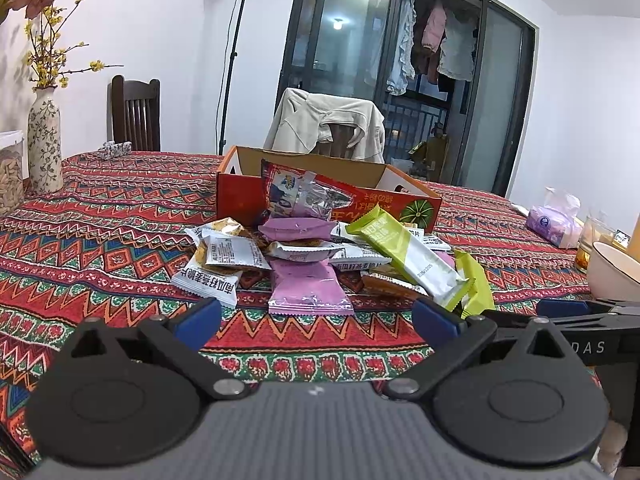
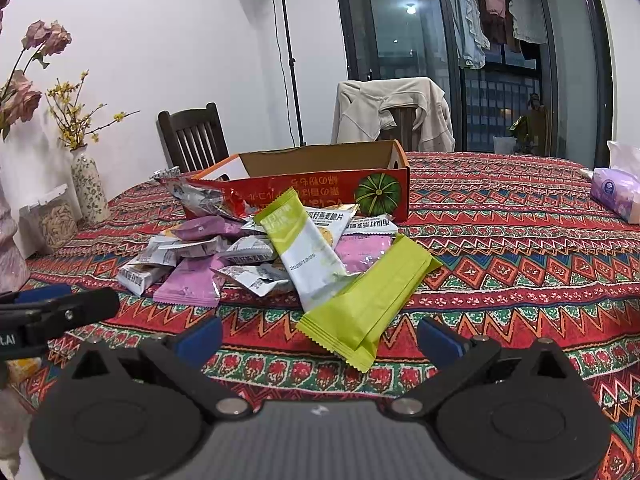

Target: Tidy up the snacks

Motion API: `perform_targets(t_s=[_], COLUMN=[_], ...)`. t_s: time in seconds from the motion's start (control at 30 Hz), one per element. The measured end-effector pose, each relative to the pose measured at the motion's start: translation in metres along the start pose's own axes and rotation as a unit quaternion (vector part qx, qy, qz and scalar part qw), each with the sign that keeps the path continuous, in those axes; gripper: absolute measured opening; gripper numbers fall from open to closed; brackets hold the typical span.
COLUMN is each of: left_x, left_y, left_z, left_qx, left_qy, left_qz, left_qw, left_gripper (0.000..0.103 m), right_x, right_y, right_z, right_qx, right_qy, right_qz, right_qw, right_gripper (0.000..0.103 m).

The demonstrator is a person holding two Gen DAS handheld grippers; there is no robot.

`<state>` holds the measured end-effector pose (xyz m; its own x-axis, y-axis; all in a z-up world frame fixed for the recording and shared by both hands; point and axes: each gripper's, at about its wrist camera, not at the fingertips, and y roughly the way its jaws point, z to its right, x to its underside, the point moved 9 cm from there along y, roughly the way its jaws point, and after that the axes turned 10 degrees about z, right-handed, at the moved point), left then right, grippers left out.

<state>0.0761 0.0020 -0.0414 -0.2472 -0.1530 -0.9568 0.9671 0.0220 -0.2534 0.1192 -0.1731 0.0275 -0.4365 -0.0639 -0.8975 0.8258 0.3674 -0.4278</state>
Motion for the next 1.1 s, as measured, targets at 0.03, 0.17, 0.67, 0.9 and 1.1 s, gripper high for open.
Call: perform_targets(t_s=[0.03, 0.17, 0.67, 0.9, 1.1], left_x=[0.0, 0.0, -0.006, -0.005, -0.002], left_y=[0.0, 0.0, 0.001, 0.002, 0.007], left_z=[0.0, -0.001, -0.019, -0.023, -0.028], left_qx=[0.0, -0.001, -0.028, -0.023, -0.023], left_qy=[0.0, 0.0, -0.014, -0.028, -0.037], left_qz=[0.0, 0.0, 0.007, -0.004, -0.011], left_qw=[1.0, 1.0, 0.9995, 0.9993, 0.999], left_gripper=[0.103, 0.103, 0.103, 0.103, 0.103], right_x=[0.0, -0.001, -0.023, -0.012, 0.006], right_y=[0.0, 0.0, 0.054, 0.092, 0.08], right_z=[0.0, 0.0, 0.056, 0.066, 0.054], right_qx=[0.0, 0.0, 0.063, 0.086, 0.077], right_qy=[0.0, 0.0, 0.078, 0.063, -0.055], right_qz=[0.0, 0.001, -0.01, -0.059, -0.065], right_qw=[1.0, 1.0, 0.995, 0.993, 0.993], right_gripper=[0.103, 0.103, 0.072, 0.058, 0.045])
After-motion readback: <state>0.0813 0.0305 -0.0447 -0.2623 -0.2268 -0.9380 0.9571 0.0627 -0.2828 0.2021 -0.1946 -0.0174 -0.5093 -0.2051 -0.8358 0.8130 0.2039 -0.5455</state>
